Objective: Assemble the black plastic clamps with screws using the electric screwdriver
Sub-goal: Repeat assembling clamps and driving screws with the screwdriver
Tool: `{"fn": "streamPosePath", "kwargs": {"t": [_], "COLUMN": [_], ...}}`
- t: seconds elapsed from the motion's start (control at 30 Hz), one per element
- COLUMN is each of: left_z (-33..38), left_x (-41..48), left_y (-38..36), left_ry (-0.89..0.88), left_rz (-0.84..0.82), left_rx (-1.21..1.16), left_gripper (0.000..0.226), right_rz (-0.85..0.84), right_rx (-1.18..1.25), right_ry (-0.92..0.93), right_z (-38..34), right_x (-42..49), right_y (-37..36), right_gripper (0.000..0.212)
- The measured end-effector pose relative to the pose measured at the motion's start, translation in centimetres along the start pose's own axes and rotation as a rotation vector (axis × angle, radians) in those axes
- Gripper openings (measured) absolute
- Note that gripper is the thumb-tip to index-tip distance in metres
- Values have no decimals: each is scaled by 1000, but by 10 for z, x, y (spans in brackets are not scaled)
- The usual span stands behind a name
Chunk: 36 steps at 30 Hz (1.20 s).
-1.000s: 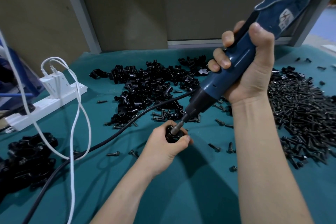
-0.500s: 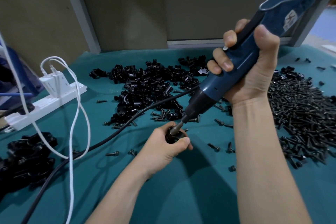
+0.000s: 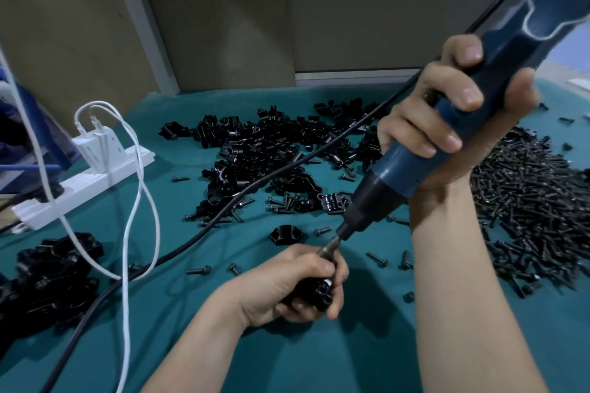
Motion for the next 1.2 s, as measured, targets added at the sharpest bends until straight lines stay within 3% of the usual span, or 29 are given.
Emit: {"fn": "streamPosePath", "kwargs": {"t": [0.27,0.37,0.43,0.53,0.7,0.8,0.9,1.0,1.2], "left_z": [1,-2,-3,2,8,8,8,7,7], "left_x": [-8,-14,-14,-9,-9,-9,-8,-6,-3], "left_y": [-4,-1,3,15,32,34,35,38,40], "left_ry": [106,111,54,-121,-334,-382,-398,-427,-471], "left_rz": [-334,-372,-292,-20,271,336,358,402,484], "left_rx": [-304,-234,-228,-397,-623,-654,-628,-649,-607], "left_gripper": [28,34,34,42,51,43,39,43,38], "right_rz": [51,67,99,191,519,739,981,1152,1321], "right_rx": [74,98,80,-18,-464,-543,-641,-891,-1121], "right_ry": [61,114,131,117,-32,-110,-203,-412,-874], "right_z": [-4,-12,-19,-29,-16,0,6,4,3], "right_x": [-12,-12,-15,-25,-43,-51,-63,-74,-102], "right_y": [13,13,13,19,45,62,77,88,104], "right_gripper": [36,37,41,45,45,30,32,32,67]}}
Point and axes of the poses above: each hand's wrist, its own x-axis towards the middle knuckle, its own y-axis out of the back of the hand, z = x × y, the point moved 4 cm from there along x, towards the middle knuckle, and after that the axes turned 9 degrees about -z, right-handed, at the moved point
